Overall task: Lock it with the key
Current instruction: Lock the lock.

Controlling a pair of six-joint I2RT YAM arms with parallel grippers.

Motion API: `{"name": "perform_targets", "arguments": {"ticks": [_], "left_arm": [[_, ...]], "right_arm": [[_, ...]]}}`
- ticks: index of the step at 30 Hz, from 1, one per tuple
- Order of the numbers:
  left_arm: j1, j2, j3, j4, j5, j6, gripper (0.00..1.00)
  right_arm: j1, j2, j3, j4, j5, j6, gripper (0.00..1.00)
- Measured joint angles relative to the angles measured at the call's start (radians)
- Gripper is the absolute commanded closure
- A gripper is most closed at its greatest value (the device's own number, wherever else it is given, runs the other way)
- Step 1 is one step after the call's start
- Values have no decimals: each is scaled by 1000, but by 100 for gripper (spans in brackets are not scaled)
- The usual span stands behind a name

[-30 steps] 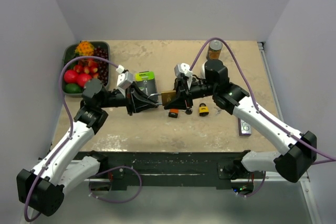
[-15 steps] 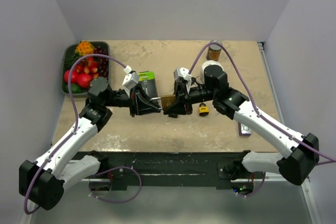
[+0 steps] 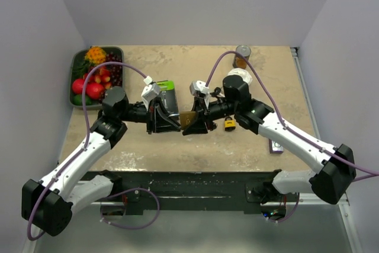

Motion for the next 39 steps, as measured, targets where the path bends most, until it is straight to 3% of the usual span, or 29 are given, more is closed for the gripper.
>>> {"name": "perform_targets", "arguments": {"ticks": [6,7,10,11,14,18,22,27,39], "left_arm": [[-9,-26,0,-114,-16,71,100],[-10,-34,0,-146,-23,92,100],[-2,-55,0,-213,-46,147,100],[8,-61,0,-226,-49,162,100],[43,-73,2,-258,-73,219,100],[69,-79,7,-320,-94,293,100],[73,-79,7,-372,-110,338,100],[73,-77,7,-393,-107,367,100],[73,-68,6,-323,-95,326,100]], "right_arm": [[6,5,13,-84,-8,-50,96],[7,5,18,-100,-6,-64,90],[9,10,34,-152,5,-114,50],[9,11,40,-164,11,-131,42],[10,15,70,-199,26,-185,31],[-26,-8,87,-281,55,-254,30],[-95,-49,113,-384,77,-319,38],[-172,-85,139,-469,85,-375,40],[-177,-34,68,-449,61,-352,36]]}}
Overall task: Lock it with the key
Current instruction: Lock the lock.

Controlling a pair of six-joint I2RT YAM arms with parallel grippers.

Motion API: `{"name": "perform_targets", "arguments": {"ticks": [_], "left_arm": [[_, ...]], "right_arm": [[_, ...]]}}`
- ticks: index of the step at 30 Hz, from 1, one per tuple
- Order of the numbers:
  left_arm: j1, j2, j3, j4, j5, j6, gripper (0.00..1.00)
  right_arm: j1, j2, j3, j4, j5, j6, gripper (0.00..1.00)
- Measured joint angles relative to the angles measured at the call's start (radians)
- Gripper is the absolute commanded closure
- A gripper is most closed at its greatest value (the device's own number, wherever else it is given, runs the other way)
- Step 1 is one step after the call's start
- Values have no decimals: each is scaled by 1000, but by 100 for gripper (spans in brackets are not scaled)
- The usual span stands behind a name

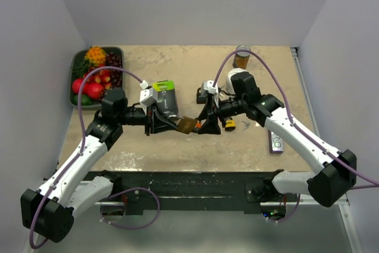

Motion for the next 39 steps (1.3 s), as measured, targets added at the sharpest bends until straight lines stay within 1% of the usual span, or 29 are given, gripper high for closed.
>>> {"name": "perform_targets", "arguments": {"ticks": [5,10,15,19,20,21,25,30,34,39], "left_arm": [[0,-1,-13,73,1,-61,100],[0,-2,-33,131,3,-117,100],[0,-2,-37,147,6,-135,100],[0,-2,-37,155,6,-149,100],[0,-2,-37,162,5,-153,100],[0,-2,-38,169,3,-157,100],[6,-2,-39,193,-4,-186,100],[9,-2,-39,203,-4,-216,100],[27,-1,-48,240,0,-255,100],[53,0,-50,341,-18,-323,100]], "right_arm": [[0,1,-53,25,-17,21,44],[0,-20,-114,109,-19,94,50],[0,-40,-124,200,-31,164,56],[0,-42,-125,254,-45,201,82],[0,-42,-125,261,-48,206,96],[0,-42,-125,264,-53,207,100],[1,-42,-125,254,-74,197,100],[3,-42,-125,218,-79,148,100],[-1,-47,-129,180,-74,120,100],[-37,-74,-219,140,-67,123,100]]}}
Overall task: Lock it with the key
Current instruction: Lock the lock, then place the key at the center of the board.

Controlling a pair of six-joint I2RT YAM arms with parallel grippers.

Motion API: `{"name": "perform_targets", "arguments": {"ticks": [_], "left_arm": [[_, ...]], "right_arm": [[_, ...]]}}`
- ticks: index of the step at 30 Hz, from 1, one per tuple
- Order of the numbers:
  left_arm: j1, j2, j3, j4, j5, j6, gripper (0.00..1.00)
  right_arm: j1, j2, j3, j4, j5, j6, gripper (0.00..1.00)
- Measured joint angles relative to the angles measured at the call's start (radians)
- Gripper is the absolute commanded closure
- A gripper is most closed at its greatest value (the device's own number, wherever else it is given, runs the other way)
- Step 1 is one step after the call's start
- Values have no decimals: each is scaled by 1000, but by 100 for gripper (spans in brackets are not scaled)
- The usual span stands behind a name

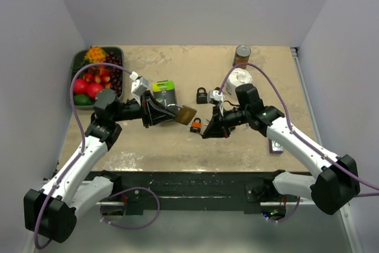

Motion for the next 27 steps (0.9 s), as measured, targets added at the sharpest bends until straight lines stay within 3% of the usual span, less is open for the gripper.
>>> {"name": "perform_targets", "arguments": {"ticks": [4,9,18,22,27], "left_arm": [[5,8,6,11,0,10,100],[5,41,34,-99,11,121,100],[1,91,102,-300,26,347,100],[-79,157,170,-480,5,558,100],[-169,220,177,-577,-13,657,100]], "right_arm": [[-42,14,-30,-32,12,17,100],[-134,61,-76,-36,93,170,100],[-161,40,-186,-185,399,425,100],[-161,8,-194,-238,528,503,100],[-161,16,-198,-262,630,563,100]]}}
